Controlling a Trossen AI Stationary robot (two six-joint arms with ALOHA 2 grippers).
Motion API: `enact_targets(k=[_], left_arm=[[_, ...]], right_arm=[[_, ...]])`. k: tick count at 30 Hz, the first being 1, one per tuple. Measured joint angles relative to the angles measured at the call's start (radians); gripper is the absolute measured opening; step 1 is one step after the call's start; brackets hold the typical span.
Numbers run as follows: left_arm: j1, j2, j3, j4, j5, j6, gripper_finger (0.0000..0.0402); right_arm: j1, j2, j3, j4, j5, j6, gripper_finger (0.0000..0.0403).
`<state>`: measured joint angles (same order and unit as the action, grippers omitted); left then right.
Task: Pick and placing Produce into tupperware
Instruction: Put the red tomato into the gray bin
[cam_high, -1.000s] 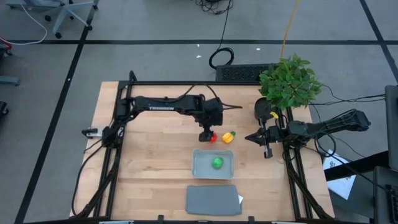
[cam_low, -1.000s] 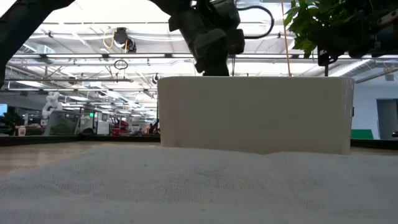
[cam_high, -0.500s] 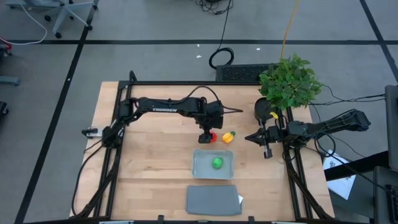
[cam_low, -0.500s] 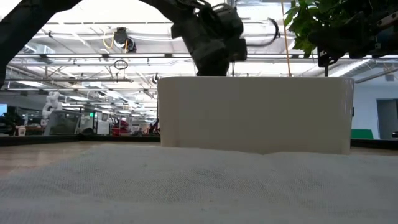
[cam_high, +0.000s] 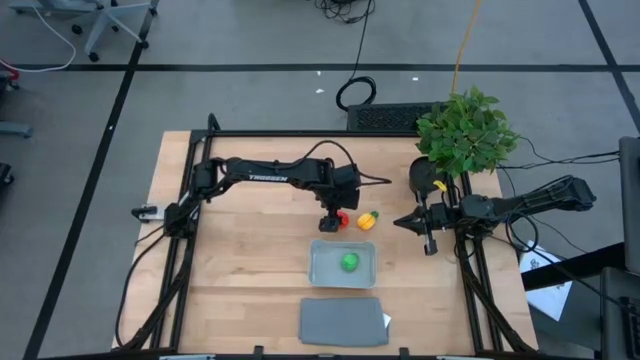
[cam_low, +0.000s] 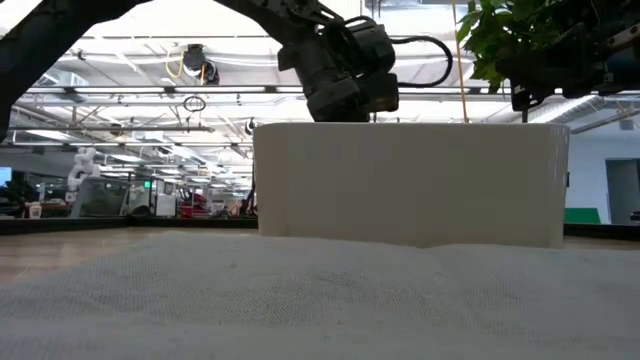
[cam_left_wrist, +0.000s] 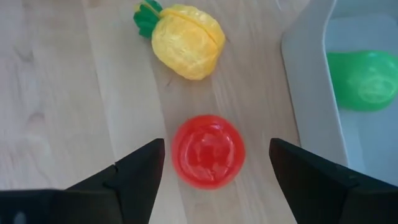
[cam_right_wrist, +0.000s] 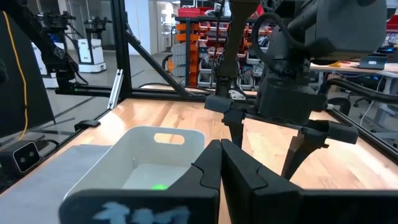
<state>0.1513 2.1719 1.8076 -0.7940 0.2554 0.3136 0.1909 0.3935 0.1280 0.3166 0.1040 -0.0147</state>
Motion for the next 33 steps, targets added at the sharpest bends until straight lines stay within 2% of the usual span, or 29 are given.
enact_targets(k=[5, 10, 33], left_arm=[[0.0, 0.012, 0.0, 0.018, 0.002, 0.006, 0.0296], [-0.002, 0.043, 0.0, 0.027, -0.043, 0.014, 0.0297], [-0.018, 0.049, -0.065, 0.07, -0.028, 0.048, 0.0296]], right_arm=[[0.0, 0.0, 0.0, -0.001, 0.0, 0.0, 0.0], [0.0, 0.0, 0.0, -0.001, 0.0, 0.003, 0.0], [0.0, 0.001, 0.0, -0.008, 0.0, 0.004, 0.0]])
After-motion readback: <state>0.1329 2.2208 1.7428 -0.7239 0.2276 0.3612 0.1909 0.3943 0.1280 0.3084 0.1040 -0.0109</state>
